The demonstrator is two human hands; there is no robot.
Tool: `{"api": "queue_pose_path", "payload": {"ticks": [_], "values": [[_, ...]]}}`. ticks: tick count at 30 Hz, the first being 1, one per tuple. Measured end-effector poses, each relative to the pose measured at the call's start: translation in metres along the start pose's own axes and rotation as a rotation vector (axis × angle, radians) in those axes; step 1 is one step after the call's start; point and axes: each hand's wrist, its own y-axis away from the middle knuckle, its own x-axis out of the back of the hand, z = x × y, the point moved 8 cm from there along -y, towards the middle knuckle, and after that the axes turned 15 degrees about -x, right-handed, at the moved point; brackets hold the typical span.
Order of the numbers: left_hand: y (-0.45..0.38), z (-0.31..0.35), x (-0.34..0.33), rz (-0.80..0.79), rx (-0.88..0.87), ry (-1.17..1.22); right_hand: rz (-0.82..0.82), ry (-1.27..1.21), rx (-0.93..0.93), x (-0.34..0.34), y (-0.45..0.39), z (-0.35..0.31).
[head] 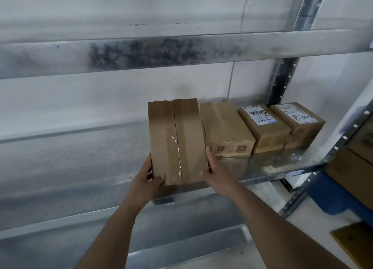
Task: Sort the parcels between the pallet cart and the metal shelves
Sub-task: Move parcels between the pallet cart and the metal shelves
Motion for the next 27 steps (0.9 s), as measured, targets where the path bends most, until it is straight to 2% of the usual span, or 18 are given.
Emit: {"api": "queue_pose_path", "payload": {"ticks": [8, 12, 24, 27], "values": [[0.04, 0.029, -0.03, -0.05, -0.091, 0.013, 0.086, -0.085, 0.028, 0.02, 0.069, 0.033], [0.061, 0.052, -0.052, -0.096, -0.145, 0.036, 0.194, -0.046, 0.046, 0.036, 0.112, 0.05], [0.133, 0.112, -0.142, -0.364, -0.29, 0.022, 0.394, -0.291, 0.105, 0.075, 0.257, 0.11], [0.147, 0.125, -0.167, -0.426, -0.315, 0.03, 0.476, -0.298, 0.072, 0.084, 0.289, 0.132]]}}
